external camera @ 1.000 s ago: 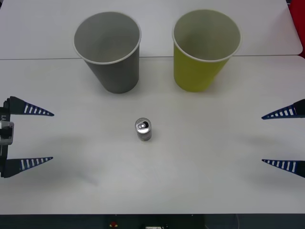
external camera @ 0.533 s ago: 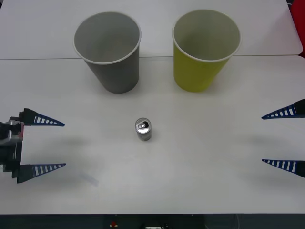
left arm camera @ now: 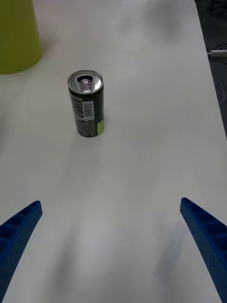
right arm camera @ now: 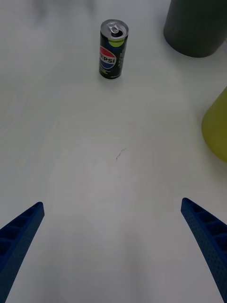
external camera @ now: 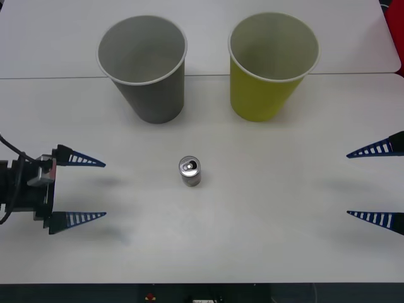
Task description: Put the can into the green bin and the plastic bottle into the gray bin
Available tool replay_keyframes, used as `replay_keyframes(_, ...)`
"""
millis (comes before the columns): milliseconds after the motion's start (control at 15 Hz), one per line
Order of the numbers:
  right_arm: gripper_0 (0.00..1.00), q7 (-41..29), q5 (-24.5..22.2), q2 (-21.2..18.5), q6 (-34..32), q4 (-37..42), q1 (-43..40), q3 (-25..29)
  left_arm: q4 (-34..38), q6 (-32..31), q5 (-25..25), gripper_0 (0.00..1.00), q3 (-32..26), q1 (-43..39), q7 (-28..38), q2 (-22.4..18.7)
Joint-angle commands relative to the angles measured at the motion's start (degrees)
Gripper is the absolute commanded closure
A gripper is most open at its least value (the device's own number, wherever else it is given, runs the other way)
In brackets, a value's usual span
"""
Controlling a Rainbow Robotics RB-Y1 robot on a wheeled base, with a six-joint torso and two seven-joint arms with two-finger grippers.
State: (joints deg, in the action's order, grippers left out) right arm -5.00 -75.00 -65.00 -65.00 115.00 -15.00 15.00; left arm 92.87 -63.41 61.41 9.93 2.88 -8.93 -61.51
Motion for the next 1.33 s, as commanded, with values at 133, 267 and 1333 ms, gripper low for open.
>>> replay_keyframes(133, 0.00, 0.0, 0.0, 0.0, 0.0, 0.0, 0.0, 0.0, -7.6, -1.6, -1.0, 0.00, 4.9, 6.5, -4.0, 3.3)
replay_keyframes(267, 0.00, 0.0, 0.0, 0.0, 0.0, 0.0, 0.0, 0.0, -11.7, -2.9, -1.3, 0.01, 6.7, 9.6, -4.7, 5.7)
replay_keyframes(1333, 0.00, 0.0, 0.0, 0.0, 0.0, 0.0, 0.0, 0.0, -28.2, -2.0, -0.9, 0.00, 12.0, 20.5, -8.5, 25.5)
